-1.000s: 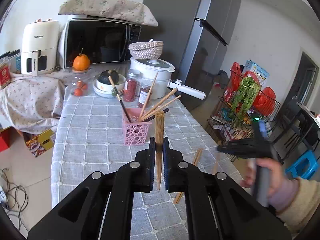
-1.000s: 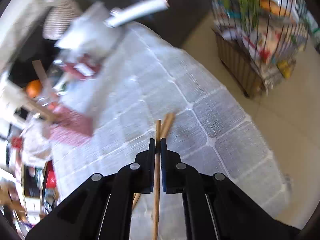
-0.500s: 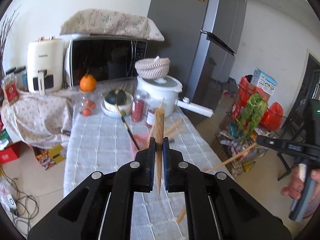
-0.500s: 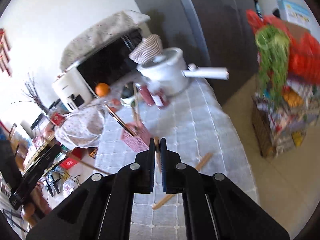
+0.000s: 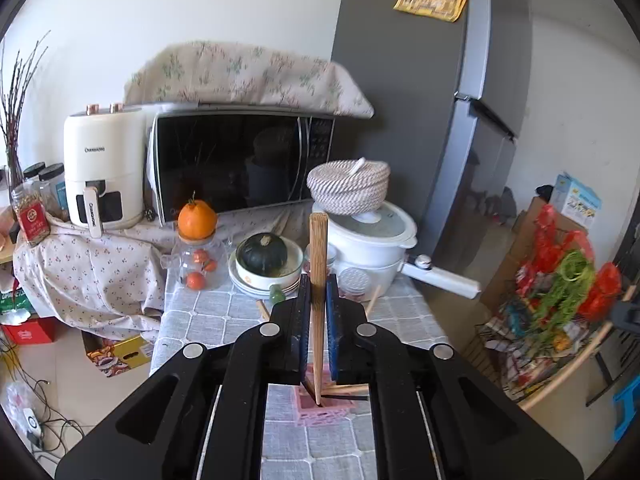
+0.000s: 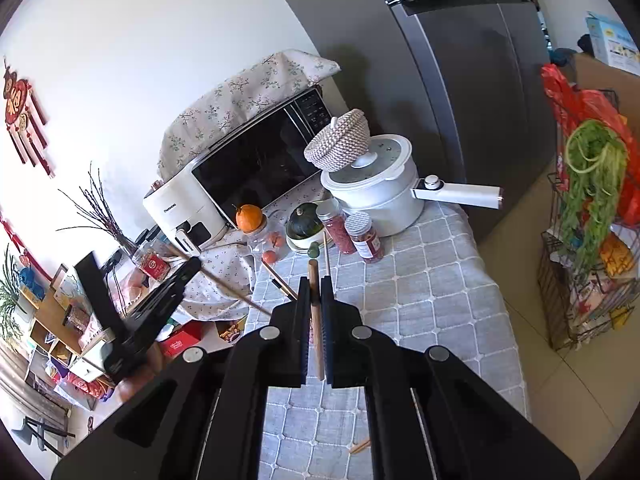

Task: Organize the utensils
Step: 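Carry chopsticks in both tools to the pink holder while the left tool opens to release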

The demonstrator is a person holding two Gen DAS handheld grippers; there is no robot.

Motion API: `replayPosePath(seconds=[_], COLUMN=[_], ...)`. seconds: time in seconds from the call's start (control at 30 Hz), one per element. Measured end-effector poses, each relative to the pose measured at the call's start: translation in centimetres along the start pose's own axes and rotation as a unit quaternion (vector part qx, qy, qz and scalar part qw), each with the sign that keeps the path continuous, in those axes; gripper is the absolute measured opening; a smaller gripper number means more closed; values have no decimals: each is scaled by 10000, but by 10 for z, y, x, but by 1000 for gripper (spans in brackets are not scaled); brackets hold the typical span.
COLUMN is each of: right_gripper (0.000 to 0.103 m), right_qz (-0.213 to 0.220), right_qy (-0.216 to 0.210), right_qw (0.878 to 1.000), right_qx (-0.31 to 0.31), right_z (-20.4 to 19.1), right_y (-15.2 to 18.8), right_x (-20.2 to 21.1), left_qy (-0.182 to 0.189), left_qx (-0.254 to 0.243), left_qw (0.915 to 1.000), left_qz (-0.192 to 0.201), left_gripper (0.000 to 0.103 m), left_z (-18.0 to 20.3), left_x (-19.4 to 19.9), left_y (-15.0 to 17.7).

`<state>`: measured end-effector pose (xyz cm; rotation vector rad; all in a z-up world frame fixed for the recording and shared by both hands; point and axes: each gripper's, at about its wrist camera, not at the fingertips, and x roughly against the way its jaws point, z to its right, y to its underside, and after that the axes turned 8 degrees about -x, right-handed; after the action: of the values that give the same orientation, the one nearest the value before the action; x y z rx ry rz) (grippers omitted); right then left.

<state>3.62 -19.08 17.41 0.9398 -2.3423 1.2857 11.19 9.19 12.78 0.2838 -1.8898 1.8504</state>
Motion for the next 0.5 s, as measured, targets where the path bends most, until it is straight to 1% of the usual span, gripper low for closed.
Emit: replayPosePath(seconds=[0.03, 0.1, 0.13, 0.17, 0.2, 0.23, 0.3, 0.37, 0.43, 0.47, 0.5], right_gripper=[5, 5, 5, 5, 5, 5, 5, 5, 5, 5, 5], right_qz=[-9, -37, -73, -99, -113, -110, -92, -60, -20, -8, 2], right_qy=[-8, -13, -21, -32, -45, -59, -96, -136, -156, -166, -178], right_qw=[10000, 10000, 10000, 9999, 9999, 9999, 9999, 9999, 9999, 9998, 9998], right_qx=[0, -2, -9, -12, -9, 4, 27, 55, 72, 77, 82], right_z=[-1, -2, -4, -5, -7, -8, -13, -20, -26, -29, -31], right_y=[0, 0, 0, 1, 1, 1, 1, -2, -4, -5, -5], right_x=[-4, -10, -15, -18, -21, -22, -24, -26, -27, -28, -29], left_qy=[-61, -10, 35, 33, 24, 3, -90, -103, -151, -189, -229], left_qx=[38, 91, 151, 187, 243, 277, 468, 651, 880, 1001, 1108], left_qw=[10000, 9998, 9991, 9984, 9980, 9981, 9983, 9978, 9958, 9942, 9926], left_qz=[-21, -170, -407, -531, -575, -557, -334, -99, 208, 339, 435], left_gripper=[7, 8, 8, 8, 9, 16, 23, 25, 34, 36, 42], left_z=[-2, -4, -6, -8, -10, -11, -19, -25, -33, -36, -39], left_x=[-8, -24, -37, -42, -43, -41, -21, 0, 28, 39, 48], left_y=[2, 9, 16, 21, 28, 30, 35, 36, 40, 42, 45])
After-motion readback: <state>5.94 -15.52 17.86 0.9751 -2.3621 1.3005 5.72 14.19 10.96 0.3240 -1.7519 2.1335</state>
